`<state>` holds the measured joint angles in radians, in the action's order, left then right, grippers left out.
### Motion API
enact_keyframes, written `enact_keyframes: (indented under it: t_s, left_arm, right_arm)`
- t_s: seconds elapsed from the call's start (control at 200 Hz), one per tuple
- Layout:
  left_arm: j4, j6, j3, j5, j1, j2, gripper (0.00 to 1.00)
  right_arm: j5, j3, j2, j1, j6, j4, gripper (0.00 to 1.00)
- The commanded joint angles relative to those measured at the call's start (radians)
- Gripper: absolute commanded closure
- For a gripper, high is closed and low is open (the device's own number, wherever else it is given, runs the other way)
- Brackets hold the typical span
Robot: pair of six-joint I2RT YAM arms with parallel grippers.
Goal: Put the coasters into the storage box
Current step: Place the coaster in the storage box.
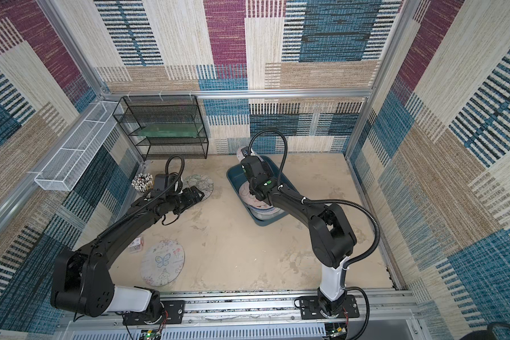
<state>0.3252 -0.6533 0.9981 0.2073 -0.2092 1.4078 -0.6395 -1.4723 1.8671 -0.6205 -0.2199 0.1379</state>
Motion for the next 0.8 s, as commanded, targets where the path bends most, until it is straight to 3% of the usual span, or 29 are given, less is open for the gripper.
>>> enact_keyframes:
  t_s: [0.0, 0.21, 0.506, 0.631, 0.796]
  left_arm:
    - [-0.018, 0.017, -0.008, -0.019, 0.001, -0.007, 0.17]
    - [-0.025, 0.018, -0.016, -0.019, 0.0, -0.006, 0.17]
    - [-0.034, 0.019, -0.021, -0.014, 0.001, -0.001, 0.17]
    - [-0.036, 0.019, -0.022, -0.013, 0.001, 0.002, 0.17]
    - [-0.034, 0.023, -0.022, -0.013, 0.001, 0.007, 0.17]
  right_arm:
    - [-0.031, -0.006, 0.033, 0.007, -0.016, 0.029, 1.0]
    - [0.002, 0.049, 0.099, -0.001, 0.051, 0.088, 1.0]
    - [0.165, 0.096, 0.144, -0.008, 0.138, 0.16, 0.99]
    - [0.228, 0.099, 0.141, 0.005, 0.175, 0.181, 0.9]
    - [0.273, 0.099, 0.125, 0.021, 0.21, 0.217, 0.57]
